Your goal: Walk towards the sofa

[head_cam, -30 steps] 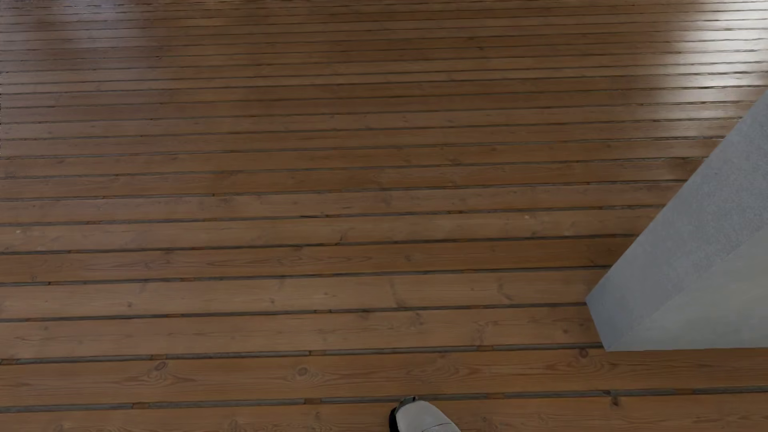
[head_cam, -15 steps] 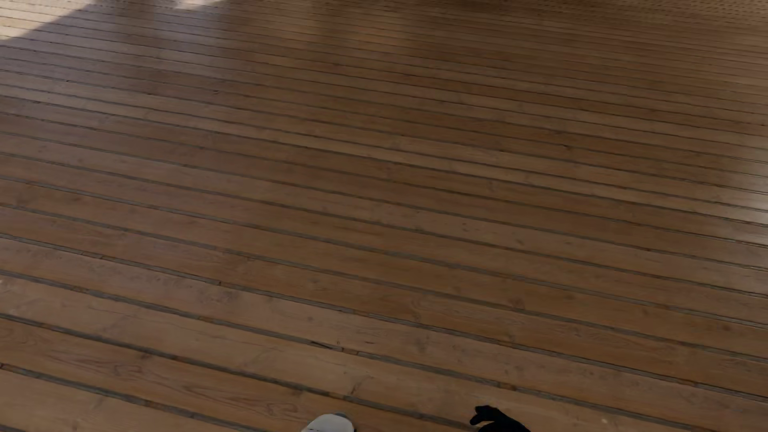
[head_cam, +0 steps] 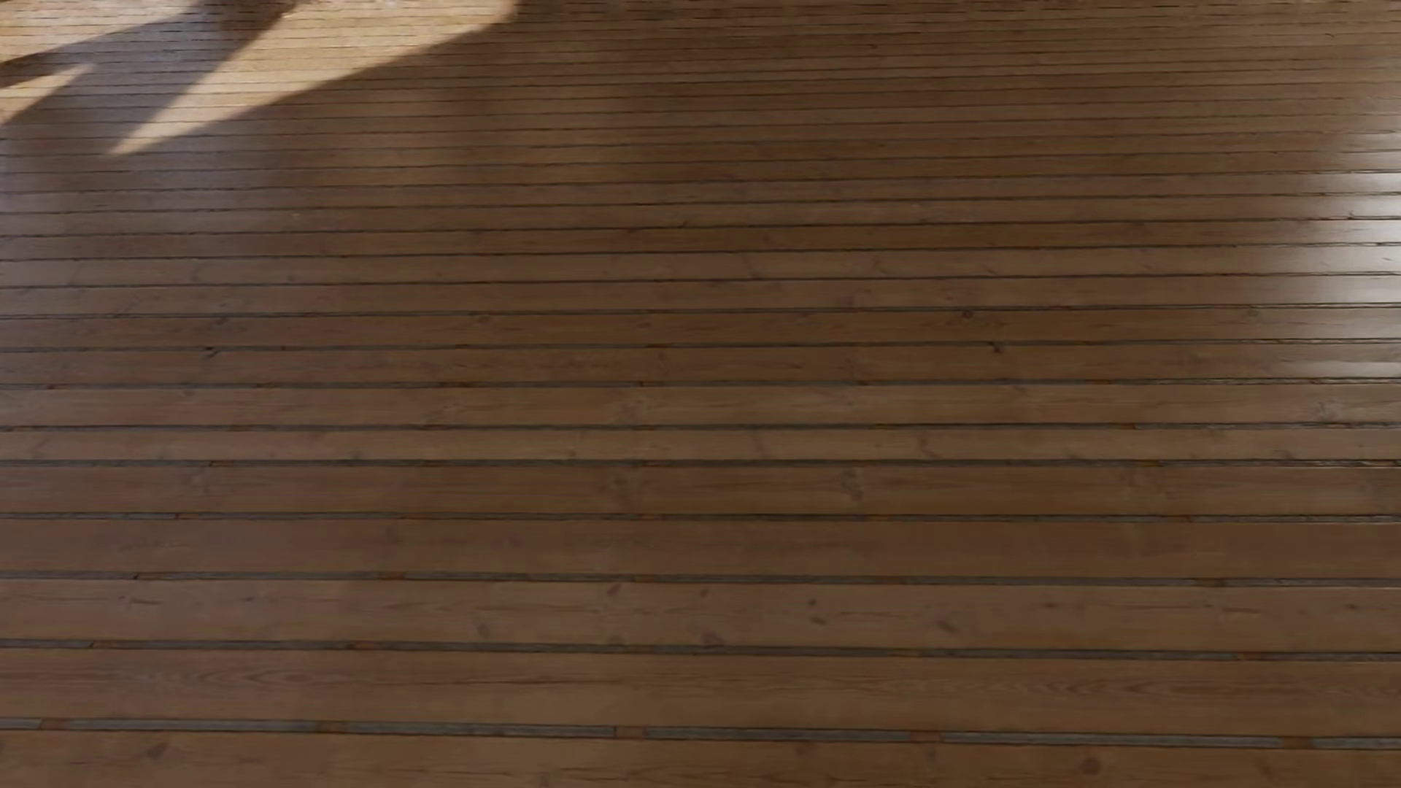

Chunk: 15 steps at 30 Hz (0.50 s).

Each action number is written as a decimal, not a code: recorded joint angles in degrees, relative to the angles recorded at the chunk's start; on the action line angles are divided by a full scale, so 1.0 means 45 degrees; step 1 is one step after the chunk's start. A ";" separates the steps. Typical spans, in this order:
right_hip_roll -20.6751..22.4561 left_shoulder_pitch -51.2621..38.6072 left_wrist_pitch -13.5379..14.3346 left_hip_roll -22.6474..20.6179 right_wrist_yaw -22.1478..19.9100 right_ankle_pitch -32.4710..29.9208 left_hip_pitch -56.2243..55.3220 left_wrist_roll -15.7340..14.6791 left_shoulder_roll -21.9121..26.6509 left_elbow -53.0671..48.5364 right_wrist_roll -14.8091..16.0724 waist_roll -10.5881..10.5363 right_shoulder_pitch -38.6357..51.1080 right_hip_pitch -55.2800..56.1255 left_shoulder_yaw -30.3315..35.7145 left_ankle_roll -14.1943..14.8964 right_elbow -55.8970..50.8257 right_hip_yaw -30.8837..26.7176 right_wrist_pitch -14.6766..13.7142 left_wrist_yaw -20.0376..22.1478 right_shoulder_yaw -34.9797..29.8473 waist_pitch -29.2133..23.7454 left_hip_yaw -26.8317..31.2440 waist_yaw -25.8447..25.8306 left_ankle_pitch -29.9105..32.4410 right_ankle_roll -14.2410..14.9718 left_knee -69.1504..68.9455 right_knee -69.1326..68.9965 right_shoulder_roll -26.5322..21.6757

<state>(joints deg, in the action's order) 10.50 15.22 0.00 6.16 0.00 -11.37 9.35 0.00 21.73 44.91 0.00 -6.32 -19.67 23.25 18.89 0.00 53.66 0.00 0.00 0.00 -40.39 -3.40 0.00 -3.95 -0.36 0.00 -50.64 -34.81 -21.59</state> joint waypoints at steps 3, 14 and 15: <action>0.0576 0.0125 0.0000 0.0346 0.0000 0.2004 -0.3865 0.0000 -0.0179 0.1144 0.0000 -0.0302 0.0405 -0.3079 0.0889 0.0000 -0.0113 0.0000 0.0000 0.0000 -0.0014 -0.0567 0.0000 0.1220 -0.2164 0.0000 -0.5495 0.0289 -0.0099; -0.1051 0.1512 0.0000 -0.0122 0.0000 0.0508 -0.7483 0.0000 0.0050 0.2827 0.0000 0.2285 0.2184 -0.6828 0.0919 0.0000 -0.1457 0.0000 0.0000 0.0000 0.1868 -0.0232 0.0000 0.4870 -0.1479 0.0000 0.0495 -0.5962 0.0064; -0.1303 0.1354 0.0000 -0.0109 0.0000 -0.0221 -0.6678 0.0000 -0.0123 0.2959 0.0000 0.2317 0.2241 -0.5518 0.0993 0.0000 -0.1327 0.0000 0.0000 0.0000 0.1320 -0.0340 0.0000 0.4292 -0.1907 0.0000 0.0620 -0.7564 0.0175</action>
<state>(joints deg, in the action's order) 4.63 21.32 0.00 5.67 0.00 -12.37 -20.70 0.00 21.18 58.23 0.00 4.10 -9.59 -1.58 23.36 0.00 47.69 0.00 0.00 0.00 -34.45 -4.93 0.00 15.36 -8.94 0.00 -47.85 -68.85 -20.80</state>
